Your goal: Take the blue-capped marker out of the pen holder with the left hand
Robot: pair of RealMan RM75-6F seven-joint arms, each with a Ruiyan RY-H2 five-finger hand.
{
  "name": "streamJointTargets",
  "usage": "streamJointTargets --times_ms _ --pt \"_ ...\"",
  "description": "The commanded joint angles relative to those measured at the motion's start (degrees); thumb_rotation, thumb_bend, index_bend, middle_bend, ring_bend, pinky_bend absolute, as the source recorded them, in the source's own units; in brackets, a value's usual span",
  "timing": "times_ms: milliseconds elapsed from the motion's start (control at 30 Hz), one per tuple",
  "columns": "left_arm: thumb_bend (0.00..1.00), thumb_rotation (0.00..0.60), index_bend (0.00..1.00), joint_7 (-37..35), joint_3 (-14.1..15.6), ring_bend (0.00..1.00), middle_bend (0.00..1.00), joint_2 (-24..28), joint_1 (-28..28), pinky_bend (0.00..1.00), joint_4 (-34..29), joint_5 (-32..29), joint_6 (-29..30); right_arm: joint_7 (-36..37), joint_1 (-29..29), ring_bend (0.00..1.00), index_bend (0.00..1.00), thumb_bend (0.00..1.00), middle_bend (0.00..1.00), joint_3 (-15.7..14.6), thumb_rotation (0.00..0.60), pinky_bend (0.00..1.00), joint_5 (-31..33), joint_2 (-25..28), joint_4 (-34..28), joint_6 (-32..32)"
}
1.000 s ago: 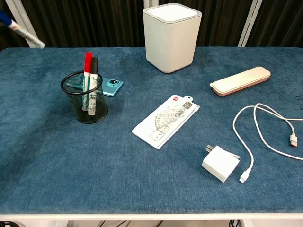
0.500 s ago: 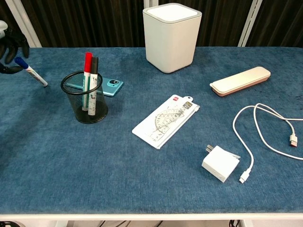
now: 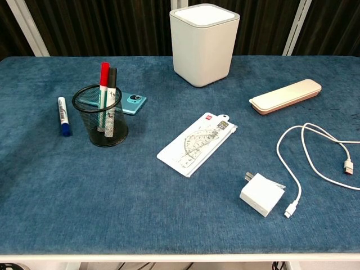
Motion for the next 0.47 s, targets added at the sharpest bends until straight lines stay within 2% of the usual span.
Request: streamJointTargets --times_ms 33,200,467 --pt "0.16 0.600 0.00 -4.0 3.8 0.00 0.02 3.3 4.7 0.11 -0.2 2.3 2.5 1.6 -0.8 0.00 0.00 0.24 0.00 -0.1 0.600 0.00 -3.5 -2.8 3.4 3.9" --pt "0.15 0.600 0.00 -8.6 7.1 0.00 0.00 5.1 8.1 0.08 1.3 4.0 3.1 2.0 -1.6 0.00 0.00 0.24 0.00 -1.0 0.600 0.00 -6.7 -6.0 7.4 6.8" --pt "0.12 0.600 0.00 -12.6 6.8 0.00 0.00 5.4 10.7 0.06 3.8 5.5 5.9 1.5 -1.4 0.00 0.00 0.23 0.00 -1.4 0.600 0.00 -6.9 -8.4 9.3 5.8"
